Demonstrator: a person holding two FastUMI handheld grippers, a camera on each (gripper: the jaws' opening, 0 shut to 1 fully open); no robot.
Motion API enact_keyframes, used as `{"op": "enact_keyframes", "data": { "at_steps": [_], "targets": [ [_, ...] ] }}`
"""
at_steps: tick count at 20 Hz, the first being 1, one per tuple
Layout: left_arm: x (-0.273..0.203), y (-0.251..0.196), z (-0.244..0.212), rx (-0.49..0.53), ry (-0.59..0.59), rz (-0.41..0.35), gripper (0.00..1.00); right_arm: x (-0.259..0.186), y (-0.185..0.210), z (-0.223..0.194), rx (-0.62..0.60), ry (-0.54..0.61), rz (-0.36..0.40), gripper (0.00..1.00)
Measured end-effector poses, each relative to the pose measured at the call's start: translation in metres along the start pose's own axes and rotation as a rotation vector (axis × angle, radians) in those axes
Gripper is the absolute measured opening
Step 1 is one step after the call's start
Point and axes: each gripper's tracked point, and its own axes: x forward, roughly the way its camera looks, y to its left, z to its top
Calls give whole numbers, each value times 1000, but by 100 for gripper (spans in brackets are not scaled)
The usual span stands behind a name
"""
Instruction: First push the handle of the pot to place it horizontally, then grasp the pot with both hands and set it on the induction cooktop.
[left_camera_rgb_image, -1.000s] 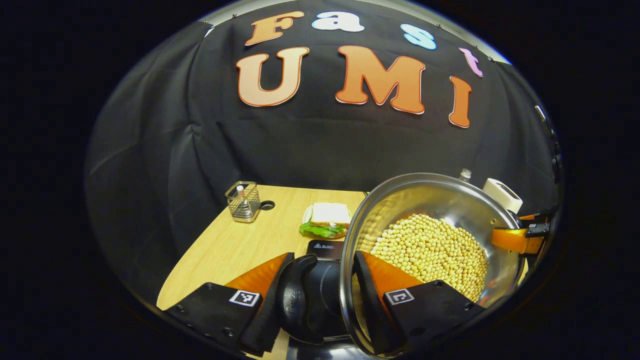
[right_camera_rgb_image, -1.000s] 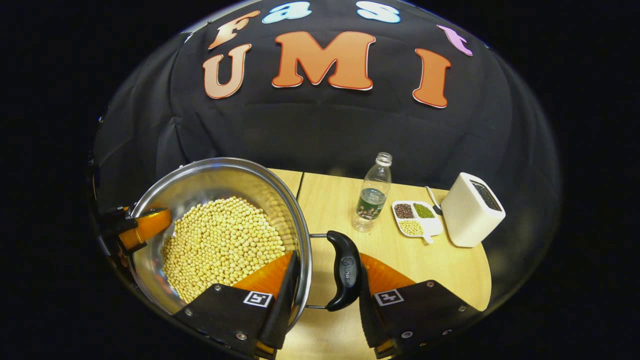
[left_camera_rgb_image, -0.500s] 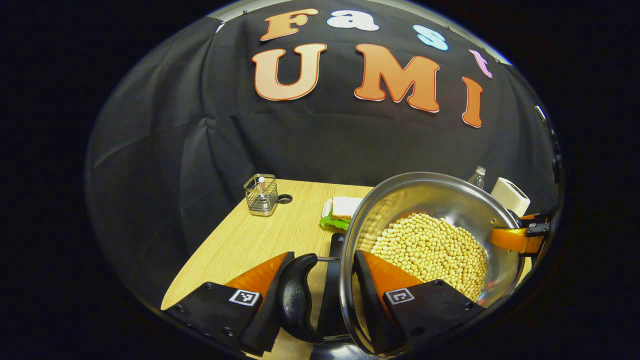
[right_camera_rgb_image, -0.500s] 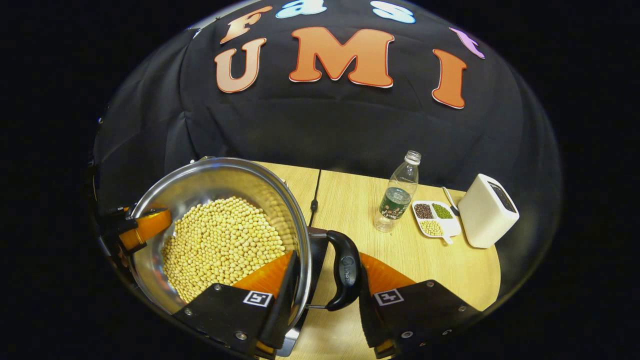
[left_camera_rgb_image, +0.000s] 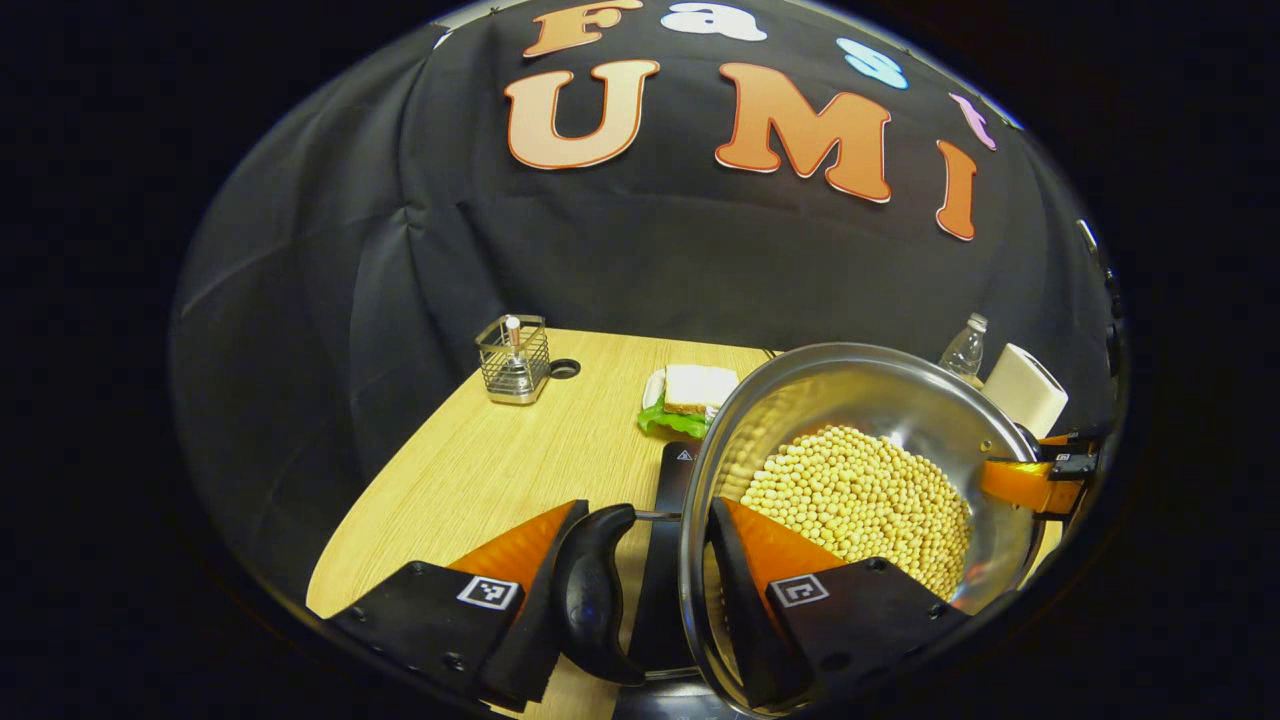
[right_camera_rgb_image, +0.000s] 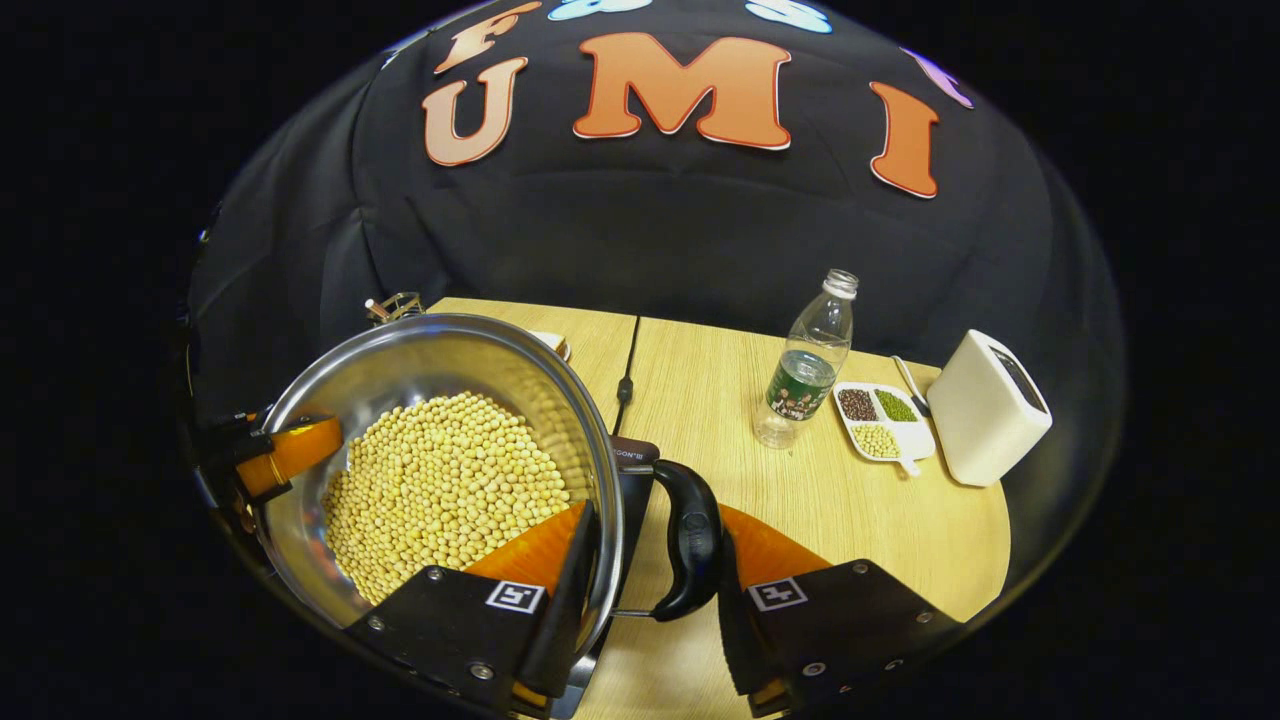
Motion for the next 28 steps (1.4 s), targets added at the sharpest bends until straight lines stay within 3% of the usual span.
{"op": "enact_keyframes", "data": {
  "at_steps": [9,11,12,19,20,23,24,25,28],
  "targets": [
    [19,-5,-10,19,41,-2,76,9,3,1,16,37,-12,60],
    [23,-5,-12,21,48,-1,77,7,3,2,21,41,-26,55],
    [24,-5,-14,20,56,-3,75,5,3,1,21,42,-31,59],
    [26,-6,-16,-7,97,4,74,10,8,-3,16,69,-47,63],
    [26,-5,-14,-8,94,2,73,11,8,-4,13,65,-47,58],
    [29,-7,-19,0,109,39,79,9,9,-8,-9,66,-40,67],
    [32,-5,-18,7,109,57,88,7,9,-8,-12,70,-43,71],
    [31,-3,-17,13,102,73,89,5,12,-7,-16,62,-45,72],
    [17,-3,10,24,15,105,93,-10,15,16,-49,-41,-31,84]
  ]
}}
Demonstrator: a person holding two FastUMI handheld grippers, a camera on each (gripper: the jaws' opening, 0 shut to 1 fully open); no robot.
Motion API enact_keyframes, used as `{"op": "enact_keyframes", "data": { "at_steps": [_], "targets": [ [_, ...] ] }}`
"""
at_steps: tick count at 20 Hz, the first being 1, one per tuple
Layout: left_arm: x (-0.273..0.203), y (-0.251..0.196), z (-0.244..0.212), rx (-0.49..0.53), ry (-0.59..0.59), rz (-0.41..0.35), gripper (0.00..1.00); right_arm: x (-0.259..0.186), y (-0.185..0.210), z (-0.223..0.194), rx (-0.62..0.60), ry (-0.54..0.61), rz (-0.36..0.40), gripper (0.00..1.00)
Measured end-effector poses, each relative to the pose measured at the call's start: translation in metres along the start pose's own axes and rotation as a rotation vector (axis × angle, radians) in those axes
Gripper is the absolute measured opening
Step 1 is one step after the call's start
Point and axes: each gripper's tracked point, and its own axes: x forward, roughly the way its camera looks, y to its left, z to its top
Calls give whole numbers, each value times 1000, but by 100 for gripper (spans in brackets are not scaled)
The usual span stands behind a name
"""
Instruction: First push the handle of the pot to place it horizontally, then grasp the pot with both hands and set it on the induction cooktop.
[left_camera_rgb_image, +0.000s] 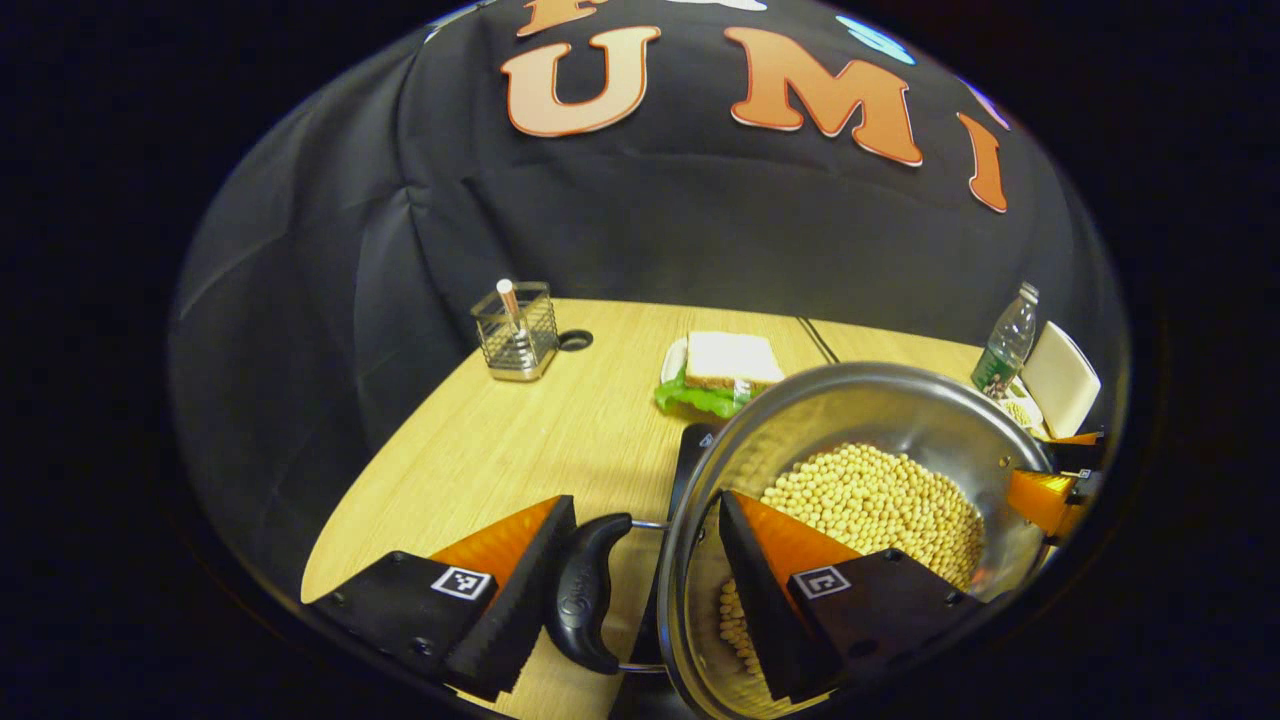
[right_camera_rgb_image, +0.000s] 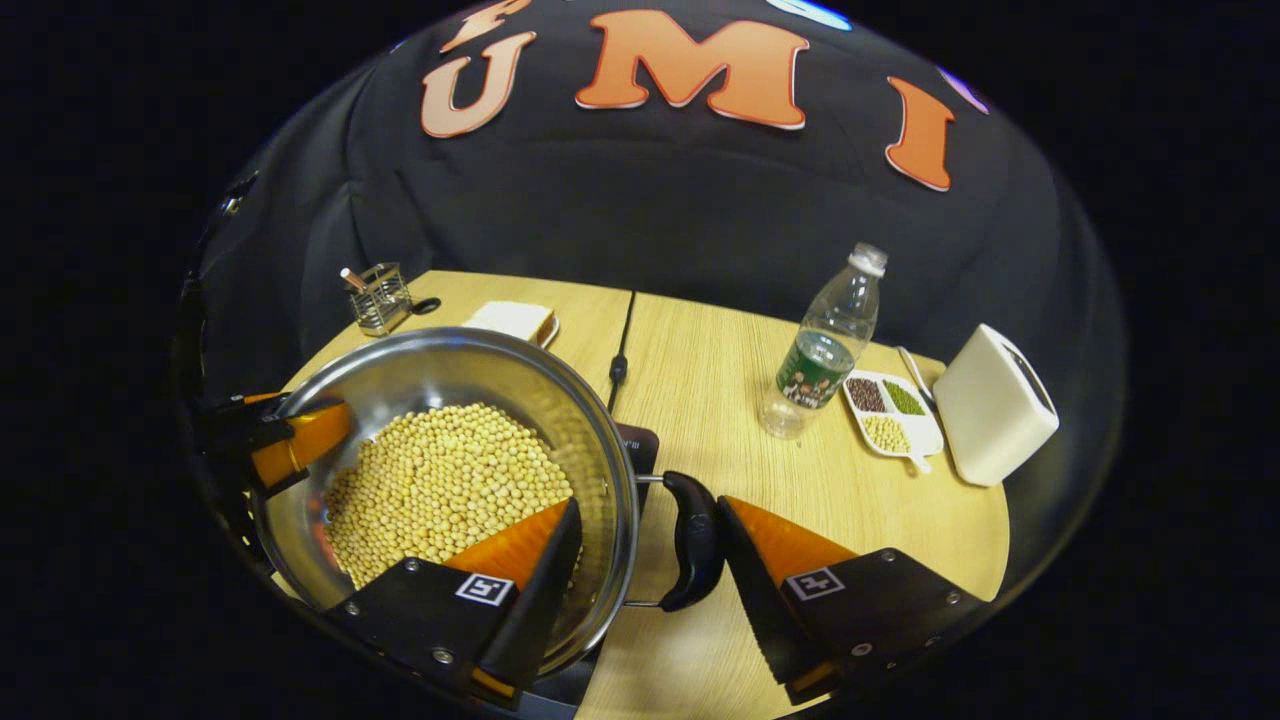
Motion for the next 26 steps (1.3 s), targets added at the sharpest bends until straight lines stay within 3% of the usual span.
{"op": "enact_keyframes", "data": {
  "at_steps": [4,7,13,18,26],
  "targets": [
    [-50,10,75,15,-236,65,93,-55,-27,47,-2,-187,-33,87],
    [-101,-13,124,-55,-395,-12,93,-112,-56,85,-5,-349,-70,87],
    [-205,-45,205,-70,-623,-96,94,-234,-117,123,-26,-585,-139,89],
    [-276,-66,243,-109,-715,-179,92,-313,-176,135,-22,-731,-226,89],
    [-342,-60,264,-111,-808,-181,96,-380,-236,138,10,-852,-312,95]
  ]
}}
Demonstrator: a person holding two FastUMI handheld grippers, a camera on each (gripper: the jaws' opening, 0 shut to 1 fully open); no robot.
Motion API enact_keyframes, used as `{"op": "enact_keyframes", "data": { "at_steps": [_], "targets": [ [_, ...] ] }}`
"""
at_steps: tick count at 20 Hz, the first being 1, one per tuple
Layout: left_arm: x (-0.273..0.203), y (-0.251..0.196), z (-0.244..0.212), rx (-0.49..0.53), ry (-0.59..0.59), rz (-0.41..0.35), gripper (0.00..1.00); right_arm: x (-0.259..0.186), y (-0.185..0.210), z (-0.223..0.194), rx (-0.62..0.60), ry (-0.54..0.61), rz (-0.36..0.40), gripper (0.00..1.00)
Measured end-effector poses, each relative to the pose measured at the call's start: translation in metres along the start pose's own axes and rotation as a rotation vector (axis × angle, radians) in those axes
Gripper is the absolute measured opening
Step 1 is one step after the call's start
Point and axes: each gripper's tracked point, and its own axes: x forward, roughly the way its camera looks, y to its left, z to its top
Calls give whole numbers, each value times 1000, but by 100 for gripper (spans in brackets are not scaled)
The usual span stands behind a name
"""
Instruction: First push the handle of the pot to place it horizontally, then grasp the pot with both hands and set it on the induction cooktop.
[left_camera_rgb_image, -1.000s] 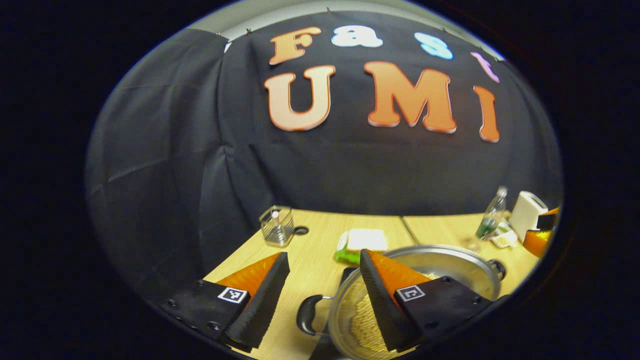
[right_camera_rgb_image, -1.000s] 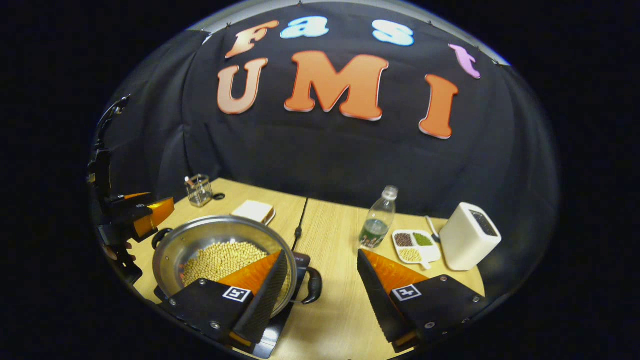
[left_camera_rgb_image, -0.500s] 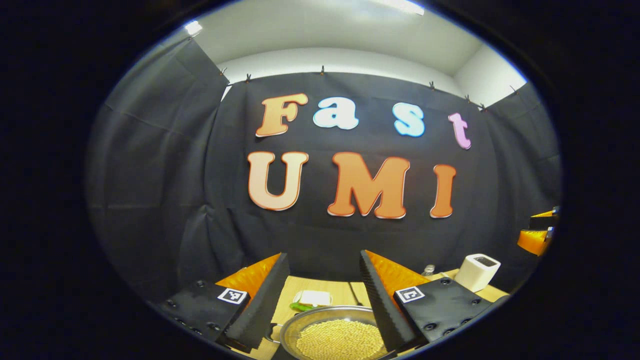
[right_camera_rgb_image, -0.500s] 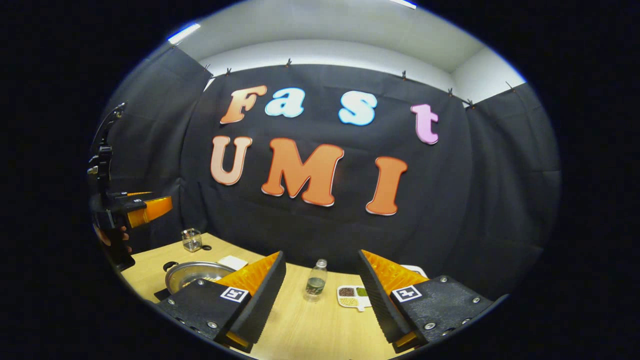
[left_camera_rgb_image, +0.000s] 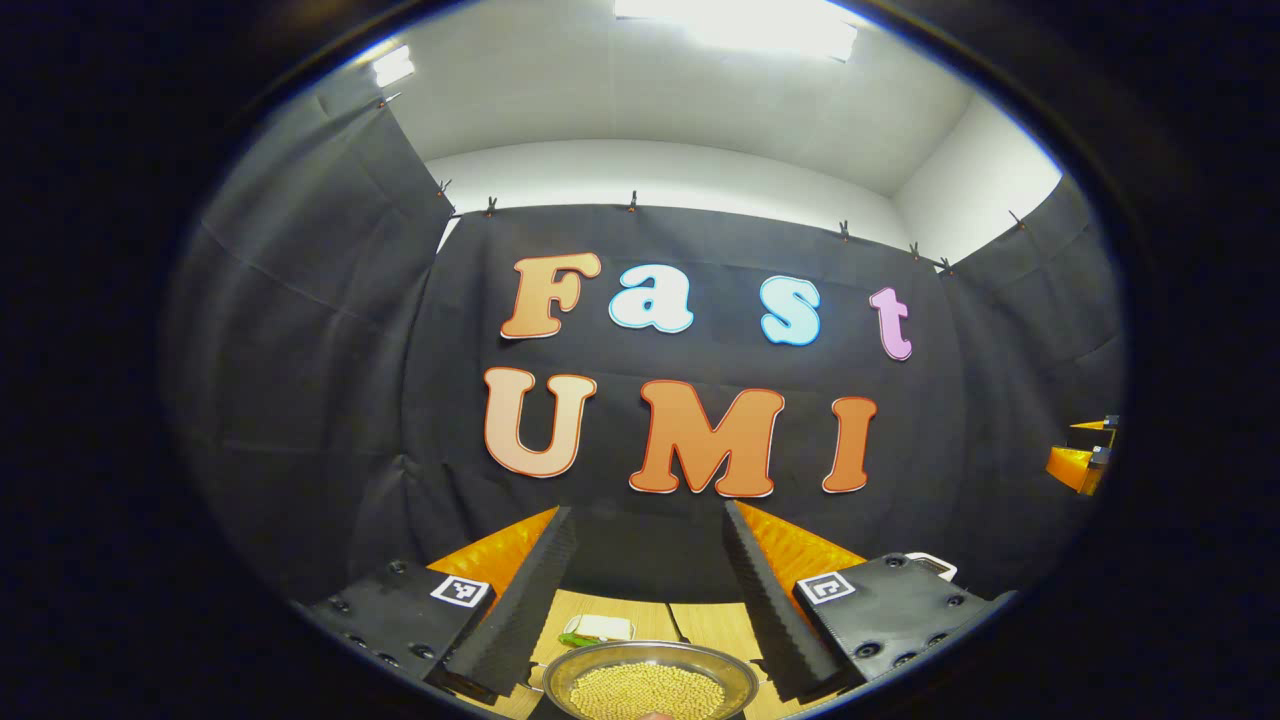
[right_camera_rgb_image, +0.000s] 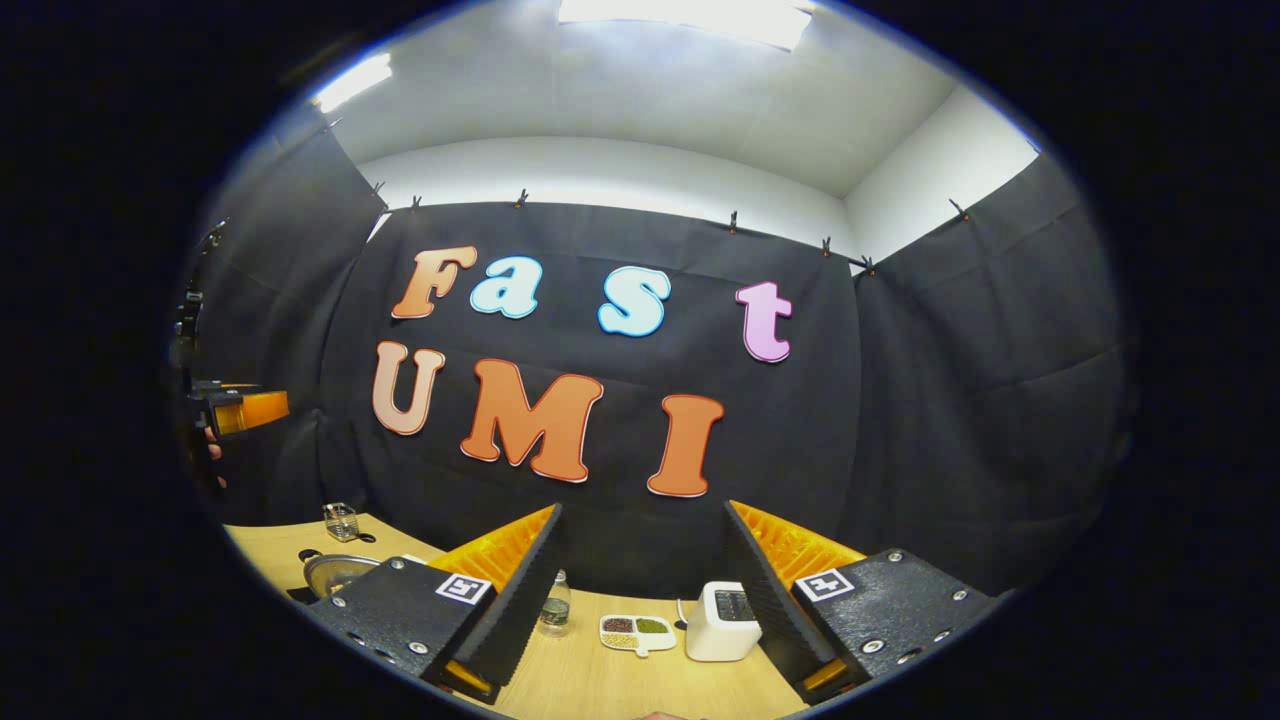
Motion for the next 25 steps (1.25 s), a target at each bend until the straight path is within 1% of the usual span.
{"op": "enact_keyframes", "data": {
  "at_steps": [2,3,5,7,8,9,11,12,17,19,20,21,25],
  "targets": [
    [-7,0,14,-20,-21,-10,98,-10,-6,9,4,-12,-13,95],
    [-9,0,21,-25,-36,-9,99,-16,-4,14,3,-23,-4,95],
    [-13,4,33,-26,-60,-5,98,-25,-4,21,-2,-41,-10,95],
    [-19,5,38,-26,-69,5,98,-29,-10,35,-11,-77,-41,95],
    [-22,5,41,-27,-76,4,98,-30,-12,40,-19,-88,-52,97],
    [-23,5,44,-27,-81,4,98,-33,-13,44,-23,-99,-59,97],
    [-25,2,51,-18,-88,-3,98,-36,-13,52,-26,-121,-55,97],
    [-27,2,54,-10,-96,-3,98,-36,-12,53,-26,-123,-52,95],
    [-31,-2,67,22,-116,-2,98,-37,-3,52,-25,-114,-23,95],
    [-32,-5,70,17,-124,-7,98,-36,1,49,-22,-105,-14,95],
    [-34,-4,70,13,-129,-7,98,-34,1,48,-19,-103,-11,97],
    [-35,-3,71,8,-133,-5,98,-35,3,47,-19,-104,-5,95],
    [-34,2,69,1,-134,7,98,-33,15,39,-24,-92,18,95]
  ]
}}
